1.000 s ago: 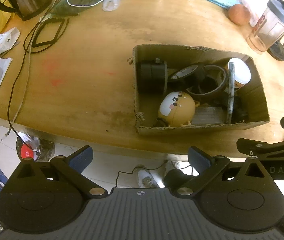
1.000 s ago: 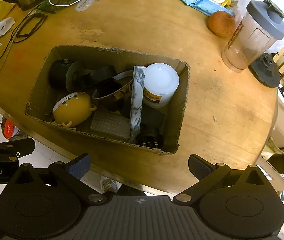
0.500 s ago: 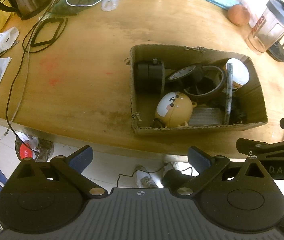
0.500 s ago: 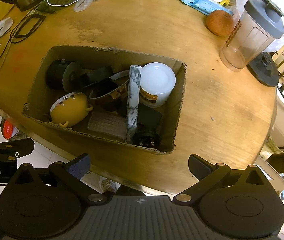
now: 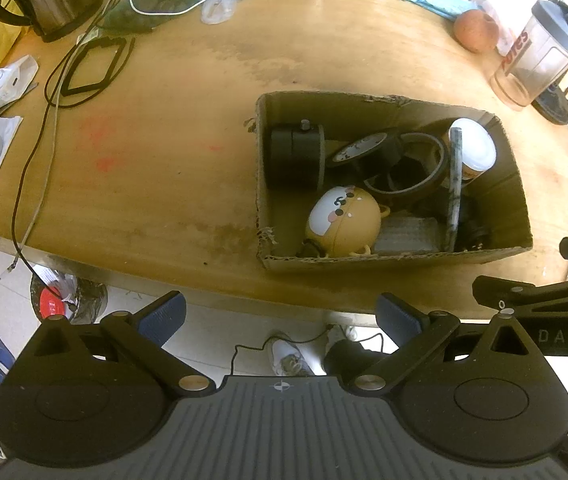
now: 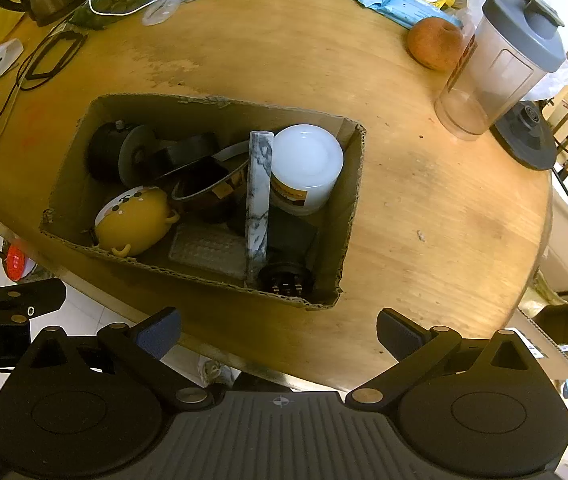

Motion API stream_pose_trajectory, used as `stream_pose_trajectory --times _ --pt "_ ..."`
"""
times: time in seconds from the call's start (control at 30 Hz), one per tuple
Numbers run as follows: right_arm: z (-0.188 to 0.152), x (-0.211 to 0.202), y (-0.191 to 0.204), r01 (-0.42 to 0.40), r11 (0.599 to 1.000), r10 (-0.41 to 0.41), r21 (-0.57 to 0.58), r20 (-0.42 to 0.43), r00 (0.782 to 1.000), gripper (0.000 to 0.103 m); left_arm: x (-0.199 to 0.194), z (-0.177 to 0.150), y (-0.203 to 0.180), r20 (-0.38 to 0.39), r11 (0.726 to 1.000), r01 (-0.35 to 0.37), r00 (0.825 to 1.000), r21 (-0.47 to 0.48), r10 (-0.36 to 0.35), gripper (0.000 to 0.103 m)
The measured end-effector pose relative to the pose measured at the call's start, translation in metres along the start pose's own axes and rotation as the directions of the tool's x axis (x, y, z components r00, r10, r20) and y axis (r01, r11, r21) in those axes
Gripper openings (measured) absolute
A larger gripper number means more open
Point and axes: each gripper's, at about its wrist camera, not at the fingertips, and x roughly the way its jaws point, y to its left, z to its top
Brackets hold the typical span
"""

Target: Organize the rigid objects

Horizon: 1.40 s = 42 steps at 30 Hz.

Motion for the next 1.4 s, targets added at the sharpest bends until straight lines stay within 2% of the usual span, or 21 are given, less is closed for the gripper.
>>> stream_pose_trajectory --times 0.73,1.4 --pt "0.014 -0.010 -0.008 -0.015 1.000 0.013 0.023 0.052 0.999 0.103 -0.008 0.018 -0.009 0.024 1.000 -0.008 1.000 0.022 0.007 0.103" --pt "0.009 -0.003 -0.005 -0.017 0.999 0.016 0.037 0.027 1.000 0.103 -0.005 0.013 -0.005 0.015 1.000 -0.015 1.000 0.015 0.015 0.103"
